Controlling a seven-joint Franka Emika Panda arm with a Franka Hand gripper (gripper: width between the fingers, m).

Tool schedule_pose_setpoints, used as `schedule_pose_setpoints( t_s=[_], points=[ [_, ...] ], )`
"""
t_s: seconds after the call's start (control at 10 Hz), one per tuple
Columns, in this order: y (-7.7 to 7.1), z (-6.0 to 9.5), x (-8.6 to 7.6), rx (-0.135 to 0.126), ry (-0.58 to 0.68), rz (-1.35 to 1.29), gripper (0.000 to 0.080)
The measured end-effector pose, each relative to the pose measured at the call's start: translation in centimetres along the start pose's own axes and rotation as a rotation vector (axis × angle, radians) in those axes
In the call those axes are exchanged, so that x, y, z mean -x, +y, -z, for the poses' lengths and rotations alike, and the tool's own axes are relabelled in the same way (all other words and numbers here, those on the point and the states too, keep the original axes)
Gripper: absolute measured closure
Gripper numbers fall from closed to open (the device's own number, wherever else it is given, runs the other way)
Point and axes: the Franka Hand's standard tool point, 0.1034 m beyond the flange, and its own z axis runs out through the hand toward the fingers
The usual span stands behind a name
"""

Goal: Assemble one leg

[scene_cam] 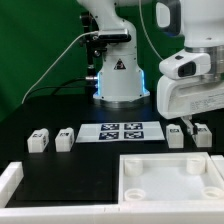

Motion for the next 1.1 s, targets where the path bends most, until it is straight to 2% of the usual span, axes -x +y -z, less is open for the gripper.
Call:
schedule_pose_setpoints(
  t_s=[0.2,0.3,0.4,0.5,0.7,0.9,1.0,1.1],
  points=[
    [-0.3,-0.3,0.6,-0.003,-0.043,-0.045,0.0151],
    [-1.6,-1.0,2.2,-0.006,-0.169,-0.16,0.0151],
    [-2.2,-0.8,3.2,-0.01,-0.313,-0.221,0.0151],
    [-2.3,-0.3,3.3,-0.016,-0.437,-0.253,0.0151],
    [-2.0,-0.6,3.2,-0.023,-0.619,-0.253,0.0151],
    [-1.7,-0.6,4.1,-0.029,-0.827,-0.248,0.0151],
    [-1.6,-1.0,3.8,-0.036,-0.893,-0.246,0.0151],
    [-1.6,-1.3,3.5,-0.038,-0.89,-0.246,0.0151]
  ],
)
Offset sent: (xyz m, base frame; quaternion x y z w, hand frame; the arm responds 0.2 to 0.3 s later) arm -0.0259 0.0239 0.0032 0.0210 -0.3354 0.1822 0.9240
